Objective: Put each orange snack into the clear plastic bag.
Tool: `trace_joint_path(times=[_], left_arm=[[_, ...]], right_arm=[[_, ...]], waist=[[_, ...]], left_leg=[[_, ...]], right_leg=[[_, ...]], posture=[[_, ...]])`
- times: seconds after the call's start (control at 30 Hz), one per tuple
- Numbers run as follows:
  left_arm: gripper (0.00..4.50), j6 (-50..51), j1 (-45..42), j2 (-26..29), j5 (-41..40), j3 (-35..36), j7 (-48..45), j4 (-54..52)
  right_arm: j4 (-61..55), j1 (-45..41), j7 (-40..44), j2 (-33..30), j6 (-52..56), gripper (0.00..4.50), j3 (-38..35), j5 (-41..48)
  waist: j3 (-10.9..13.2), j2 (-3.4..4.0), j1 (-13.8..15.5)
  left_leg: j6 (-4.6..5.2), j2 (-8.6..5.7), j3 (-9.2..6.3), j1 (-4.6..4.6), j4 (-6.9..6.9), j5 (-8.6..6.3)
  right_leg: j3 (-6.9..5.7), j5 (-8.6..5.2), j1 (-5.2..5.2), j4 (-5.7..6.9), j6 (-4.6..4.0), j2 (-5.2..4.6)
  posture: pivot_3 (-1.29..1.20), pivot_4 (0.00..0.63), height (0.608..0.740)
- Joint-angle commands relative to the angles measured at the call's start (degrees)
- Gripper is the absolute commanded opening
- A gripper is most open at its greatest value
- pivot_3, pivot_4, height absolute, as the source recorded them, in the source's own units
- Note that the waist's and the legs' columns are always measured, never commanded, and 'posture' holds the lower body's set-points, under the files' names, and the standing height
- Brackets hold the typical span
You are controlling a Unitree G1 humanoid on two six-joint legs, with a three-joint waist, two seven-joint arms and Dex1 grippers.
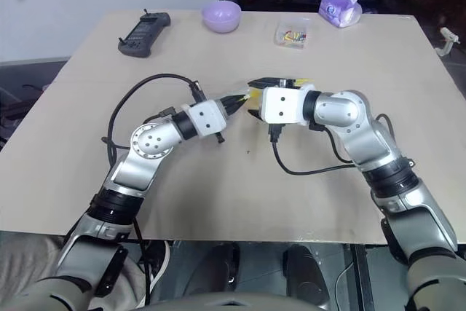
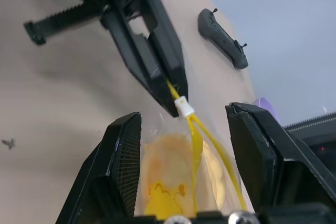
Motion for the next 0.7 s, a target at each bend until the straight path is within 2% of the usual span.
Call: trace_joint_path(times=[0.03,0.3,0.43,0.7], left_arm=[[0.0,-1.9,-0.1,1.2,0.9,0.3,0.0,-2.6],[0.0,-4.0,-0.1,1.8,3.0,-0.1,0.3,-2.7],[0.0,-4.3,0.2,1.8,3.3,0.1,0.2,-2.8],[0.0,-5.5,-0.7,1.9,4.3,-0.2,0.5,-1.4]], right_arm=[[1.3,-2.1,0.3,0.5,-3.8,2.79,0.2,-1.1],[5.4,-4.1,0.5,2.2,-7.6,2.79,0.6,-3.0],[6.4,-4.9,0.3,2.9,-8.5,1.0,0.4,-3.5],[7.9,-5.8,0.2,3.8,-9.9,1.0,0.1,-4.3]], waist=[[0.0,0.0,0.0],[0.0,0.0,0.0],[0.0,0.0,0.0],[0.0,0.0,0.0]], left_leg=[[0.0,0.0,0.0,0.0,0.0,0.0],[0.0,0.0,0.01,0.0,-0.01,0.0],[-0.01,0.0,0.0,0.0,-0.01,0.01],[0.0,0.0,0.0,0.0,-0.01,0.0]], right_leg=[[0.0,0.0,0.0,0.0,0.0,0.0],[0.0,0.0,0.0,0.0,0.0,0.0],[0.01,0.0,-0.01,0.01,0.0,0.0],[0.01,0.0,-0.01,0.01,0.0,0.0]], posture=[[0.0,0.15,0.74],[0.0,0.15,0.74],[0.0,0.15,0.74],[0.0,0.15,0.74]])
